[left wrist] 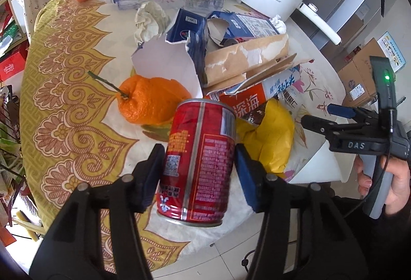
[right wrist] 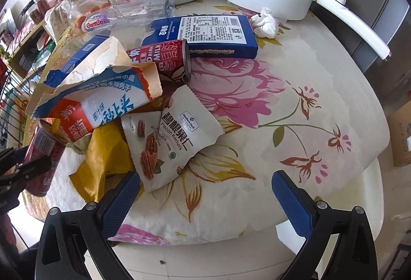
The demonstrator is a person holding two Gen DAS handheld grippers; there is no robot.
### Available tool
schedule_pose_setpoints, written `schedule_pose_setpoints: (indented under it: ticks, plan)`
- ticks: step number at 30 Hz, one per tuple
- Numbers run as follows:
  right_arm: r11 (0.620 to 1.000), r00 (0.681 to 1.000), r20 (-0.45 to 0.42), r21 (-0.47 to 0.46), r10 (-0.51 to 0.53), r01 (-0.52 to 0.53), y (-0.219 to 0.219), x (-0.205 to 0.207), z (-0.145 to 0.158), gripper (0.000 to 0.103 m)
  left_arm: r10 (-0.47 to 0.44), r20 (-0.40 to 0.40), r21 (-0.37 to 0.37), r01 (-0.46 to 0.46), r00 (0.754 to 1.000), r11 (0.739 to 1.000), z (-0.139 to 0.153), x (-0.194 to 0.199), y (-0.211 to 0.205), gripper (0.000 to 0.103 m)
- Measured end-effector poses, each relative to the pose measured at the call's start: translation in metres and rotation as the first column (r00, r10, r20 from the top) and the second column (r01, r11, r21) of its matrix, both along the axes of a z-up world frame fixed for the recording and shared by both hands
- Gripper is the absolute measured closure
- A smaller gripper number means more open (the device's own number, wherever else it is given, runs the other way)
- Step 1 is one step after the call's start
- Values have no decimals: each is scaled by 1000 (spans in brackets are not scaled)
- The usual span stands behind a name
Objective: Collect trash
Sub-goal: 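Grasp the red can with the left tool while the right tool grasps the white snack pouch, then carry the red can and white pouch to the white bin and release both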
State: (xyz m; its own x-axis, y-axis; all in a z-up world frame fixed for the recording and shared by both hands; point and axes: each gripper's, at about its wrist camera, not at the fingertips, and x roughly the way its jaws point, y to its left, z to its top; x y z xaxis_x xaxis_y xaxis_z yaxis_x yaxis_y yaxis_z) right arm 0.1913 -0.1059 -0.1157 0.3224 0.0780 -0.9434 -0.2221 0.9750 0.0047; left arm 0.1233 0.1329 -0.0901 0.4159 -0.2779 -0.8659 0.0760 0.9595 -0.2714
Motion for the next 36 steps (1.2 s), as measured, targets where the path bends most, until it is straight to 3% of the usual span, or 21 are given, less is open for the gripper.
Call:
schedule_pose_setpoints:
  ticks: [8, 14, 16, 19, 21, 22, 28, 36]
  plan:
    - [1000, 1000, 9, 9, 12, -13, 9, 31, -21, 2, 16, 6, -19, -16, 1000, 1000, 4, -6, 4, 46]
    - [998, 997, 46, -23, 63, -62, 23, 32, -32, 12, 23, -9, -17, -23, 1000, 1000, 1, -5, 1, 46]
    - [996, 995, 57, -19, 83, -82, 26, 31, -30, 20, 20, -11, -17, -20, 1000, 1000, 1, -4, 1, 46]
    - [992, 989, 77, -15, 126, -125, 30, 28, -26, 49, 18, -11, -17, -19, 1000, 1000, 1, -4, 0, 46]
    - [987, 985, 73, 3, 159, -159, 37, 24, -25, 78, 19, -10, -17, -19, 1000, 1000, 0, -4, 0, 46]
    - [985, 983, 69, 24, 169, -171, 37, 24, -25, 82, 21, -9, -17, -21, 1000, 1000, 0, -4, 0, 46]
    - [984, 982, 89, 54, 165, -170, 32, 16, -14, 92, 20, 16, -24, -20, 1000, 1000, 6, -8, -1, 46]
    - [986, 985, 133, 107, 110, -125, -1, 7, 17, 93, 52, 63, -51, -49, 997, 998, 18, -14, 5, 46]
